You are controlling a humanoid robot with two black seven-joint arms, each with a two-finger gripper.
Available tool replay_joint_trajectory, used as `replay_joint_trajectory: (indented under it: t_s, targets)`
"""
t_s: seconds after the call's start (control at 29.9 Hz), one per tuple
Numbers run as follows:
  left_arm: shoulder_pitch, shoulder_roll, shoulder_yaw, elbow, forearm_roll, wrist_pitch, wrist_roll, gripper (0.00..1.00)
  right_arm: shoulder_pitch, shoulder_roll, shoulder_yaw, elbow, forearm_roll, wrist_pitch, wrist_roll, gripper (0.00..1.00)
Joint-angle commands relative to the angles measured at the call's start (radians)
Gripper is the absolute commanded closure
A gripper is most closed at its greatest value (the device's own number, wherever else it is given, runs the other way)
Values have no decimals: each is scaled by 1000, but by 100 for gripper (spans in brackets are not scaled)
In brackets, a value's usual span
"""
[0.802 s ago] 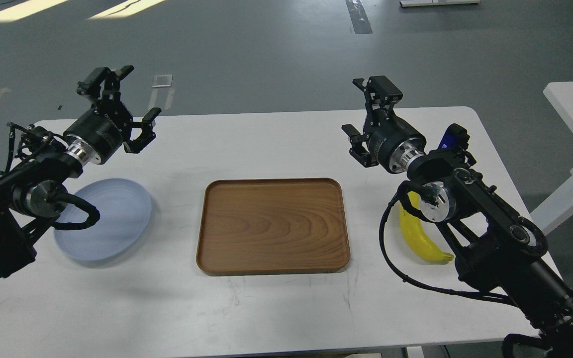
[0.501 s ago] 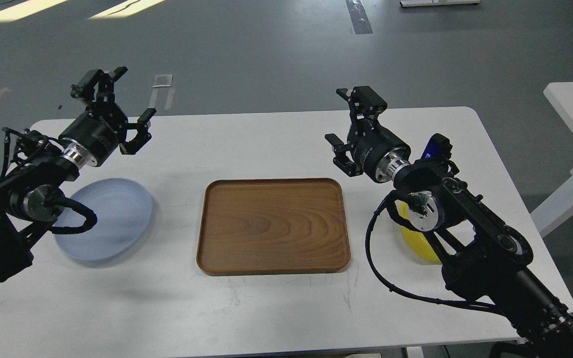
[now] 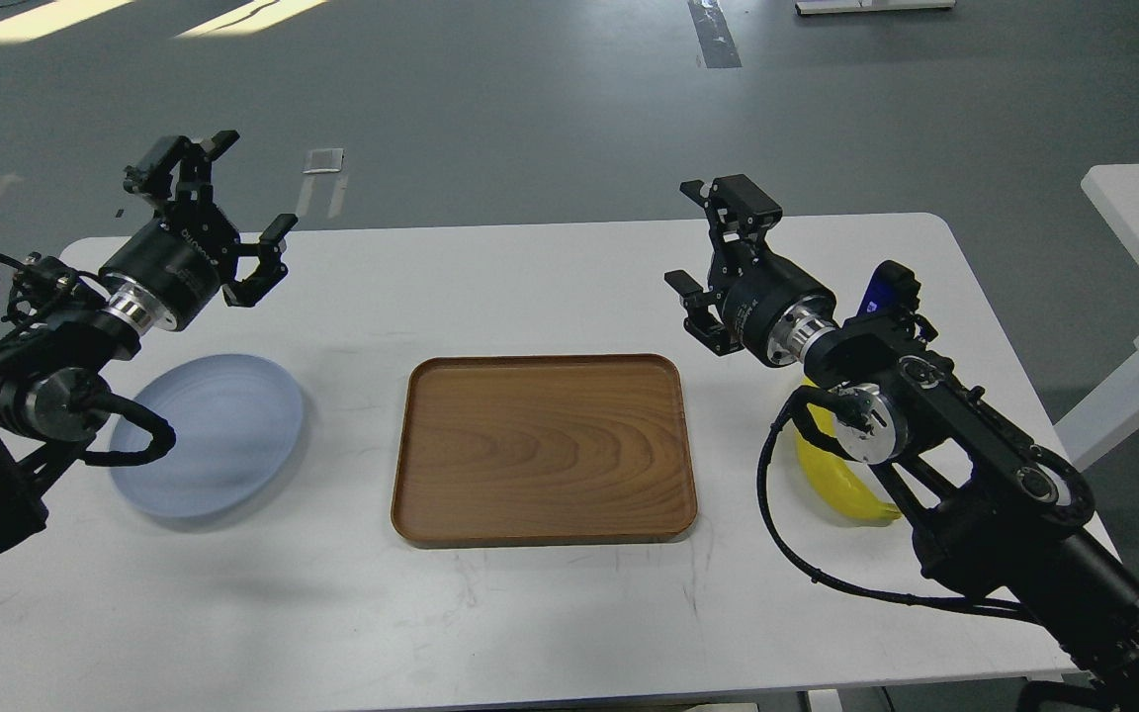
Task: Place banana on plate with both arms
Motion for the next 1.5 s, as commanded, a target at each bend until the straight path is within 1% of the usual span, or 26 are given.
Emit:
replay_joint_trajectory:
  t_s: [0.0, 0.3, 0.9, 1.17, 1.24, 1.27, 1.34, 1.37, 1.4, 1.44, 1.47]
  targets:
    - [0, -1, 0, -6, 0, 1, 1, 1, -3, -22, -9, 40, 0, -5, 0, 1]
    - [0, 0, -3, -20, -2, -1, 4, 1, 4, -25, -8, 43, 2, -2, -6, 0]
    - [8, -1, 2, -23, 0, 4, 1, 1, 3, -11, 34, 37, -1, -8, 0, 0]
    - [9, 23, 5, -46, 0, 1, 4, 1, 0, 4, 35, 34, -1, -17, 0, 0]
    - [9, 40, 6, -72, 2, -1, 7, 1, 0, 16, 35, 32, -3, -17, 0, 0]
    - [9, 48, 9, -88, 12, 2, 1, 1, 0, 18, 35, 32, -1, -17, 0, 0]
    - [9, 74, 20, -147, 53, 32, -5, 1, 0, 23, 35, 31, -3, -17, 0, 0]
    - [9, 100, 23, -189, 127, 74, -16, 1, -2, 23, 35, 29, -3, -17, 0, 0]
    - [9, 121, 23, -234, 229, 148, -43, 1, -2, 23, 35, 25, -3, -17, 0, 0]
    - [11, 132, 25, -256, 292, 191, -61, 1, -3, 23, 37, 25, -3, -17, 0, 0]
    - [11, 149, 25, -297, 439, 294, -67, 1, -5, 23, 38, 23, -3, -18, 0, 0]
